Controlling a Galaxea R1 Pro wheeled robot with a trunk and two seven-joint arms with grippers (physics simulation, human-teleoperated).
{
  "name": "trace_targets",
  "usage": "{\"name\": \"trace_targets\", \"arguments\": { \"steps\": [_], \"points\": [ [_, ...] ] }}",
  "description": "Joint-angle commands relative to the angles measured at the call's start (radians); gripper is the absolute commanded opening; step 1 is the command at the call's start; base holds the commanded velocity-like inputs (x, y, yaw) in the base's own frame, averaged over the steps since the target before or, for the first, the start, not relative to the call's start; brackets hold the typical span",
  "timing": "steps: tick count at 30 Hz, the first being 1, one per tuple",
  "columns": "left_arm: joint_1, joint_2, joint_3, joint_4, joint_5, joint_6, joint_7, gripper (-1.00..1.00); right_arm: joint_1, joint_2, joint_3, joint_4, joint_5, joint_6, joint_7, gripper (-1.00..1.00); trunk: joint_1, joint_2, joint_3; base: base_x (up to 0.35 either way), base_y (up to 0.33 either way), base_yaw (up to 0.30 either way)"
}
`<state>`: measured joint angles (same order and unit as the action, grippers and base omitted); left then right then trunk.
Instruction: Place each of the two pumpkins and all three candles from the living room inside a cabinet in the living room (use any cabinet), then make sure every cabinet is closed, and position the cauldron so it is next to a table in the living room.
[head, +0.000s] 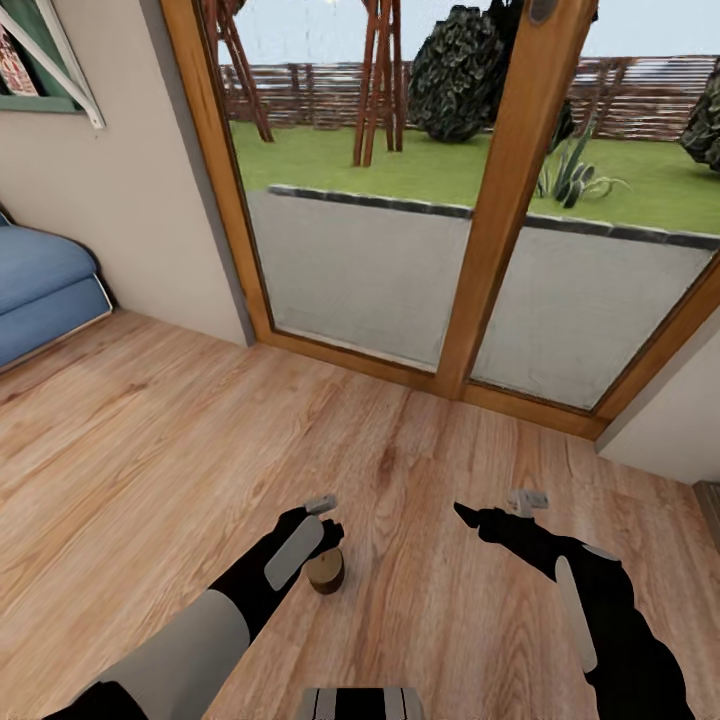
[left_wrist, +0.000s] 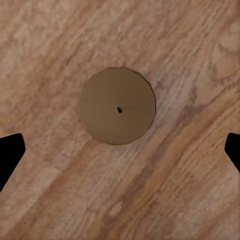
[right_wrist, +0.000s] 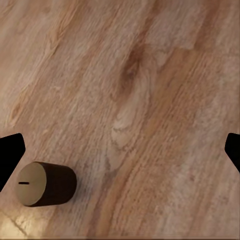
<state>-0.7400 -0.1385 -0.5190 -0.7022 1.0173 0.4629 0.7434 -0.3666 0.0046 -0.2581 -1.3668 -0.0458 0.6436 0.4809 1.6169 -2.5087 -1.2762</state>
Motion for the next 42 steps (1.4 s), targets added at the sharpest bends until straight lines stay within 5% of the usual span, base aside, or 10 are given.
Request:
{"name": "trace_targets", "arguments": {
  "steps": [1,42],
  "points": [
    [-0.001,0.002,0.001,-0.002,0.000,0.000,0.002,1.00,0.000,0.000,0.000,0.000,0.000,0.000,0.000,1.00,0.000,0.000,-0.004,0.000,0.000,0.000],
    [-0.053,0.008,0.002,-0.030,0.000,-0.007,-0.007,1.00,0.000,-0.001,0.013,0.000,0.000,-0.004,0.001,1.00,0.019,-0.010,-0.163,0.000,0.000,0.000]
  ]
}}
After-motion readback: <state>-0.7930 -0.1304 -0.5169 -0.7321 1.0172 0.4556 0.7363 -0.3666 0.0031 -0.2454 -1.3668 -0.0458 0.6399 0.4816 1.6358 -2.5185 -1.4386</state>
